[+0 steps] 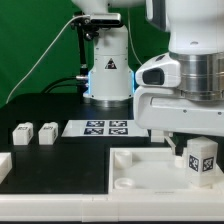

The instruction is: Assemble one leg

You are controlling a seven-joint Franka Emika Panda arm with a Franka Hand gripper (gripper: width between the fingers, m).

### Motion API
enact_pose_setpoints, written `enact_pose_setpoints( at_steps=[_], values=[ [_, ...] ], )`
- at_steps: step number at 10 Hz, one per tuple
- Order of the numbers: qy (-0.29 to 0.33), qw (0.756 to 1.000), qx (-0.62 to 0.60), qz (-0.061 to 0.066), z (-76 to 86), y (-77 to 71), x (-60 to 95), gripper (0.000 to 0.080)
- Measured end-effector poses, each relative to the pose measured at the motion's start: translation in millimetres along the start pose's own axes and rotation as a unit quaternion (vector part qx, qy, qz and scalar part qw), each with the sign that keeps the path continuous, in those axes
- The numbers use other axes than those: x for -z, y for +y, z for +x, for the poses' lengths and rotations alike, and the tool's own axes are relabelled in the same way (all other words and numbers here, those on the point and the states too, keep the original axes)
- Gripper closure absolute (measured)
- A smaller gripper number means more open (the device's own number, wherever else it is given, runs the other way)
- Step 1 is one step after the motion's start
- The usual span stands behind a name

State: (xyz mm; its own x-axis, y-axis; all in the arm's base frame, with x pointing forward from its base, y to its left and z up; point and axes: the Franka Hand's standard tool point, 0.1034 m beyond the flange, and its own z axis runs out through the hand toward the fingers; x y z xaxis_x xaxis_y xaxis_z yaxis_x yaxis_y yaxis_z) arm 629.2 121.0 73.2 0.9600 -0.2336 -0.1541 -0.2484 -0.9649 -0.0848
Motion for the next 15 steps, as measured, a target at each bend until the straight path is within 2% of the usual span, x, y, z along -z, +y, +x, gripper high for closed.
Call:
enact_pose_setpoints(
  at_steps=[1,2,4,7,8,9,10,11,13,14,15],
  values=[
    [0.000,0.998,0.068,-0.010,1.4,-0.6,4.1,0.0150],
    [0.001,0.991,0.137,-0.014,2.8,-0.5,5.7,0.0150],
    [0.000,0.964,0.264,-0.026,3.8,2.1,5.9,0.0150],
    [0.000,0.957,0.288,-0.026,4.2,2.8,6.0,0.0150],
    [0.000,0.957,0.288,-0.026,4.2,2.9,6.0,0.0241],
    [0.000,0.957,0.288,-0.026,4.2,2.9,6.0,0.0376],
    [0.000,0.957,0.288,-0.026,4.3,3.0,6.0,0.0376],
    [0.000,0.959,0.283,-0.026,4.9,4.4,6.1,0.0507],
    [0.008,0.967,0.254,-0.025,6.3,4.0,6.2,0.0507],
    [0.024,0.977,0.209,-0.023,6.8,3.4,6.0,0.0507],
    [0.031,0.993,0.114,-0.021,5.5,2.7,5.6,0.0507]
  ],
)
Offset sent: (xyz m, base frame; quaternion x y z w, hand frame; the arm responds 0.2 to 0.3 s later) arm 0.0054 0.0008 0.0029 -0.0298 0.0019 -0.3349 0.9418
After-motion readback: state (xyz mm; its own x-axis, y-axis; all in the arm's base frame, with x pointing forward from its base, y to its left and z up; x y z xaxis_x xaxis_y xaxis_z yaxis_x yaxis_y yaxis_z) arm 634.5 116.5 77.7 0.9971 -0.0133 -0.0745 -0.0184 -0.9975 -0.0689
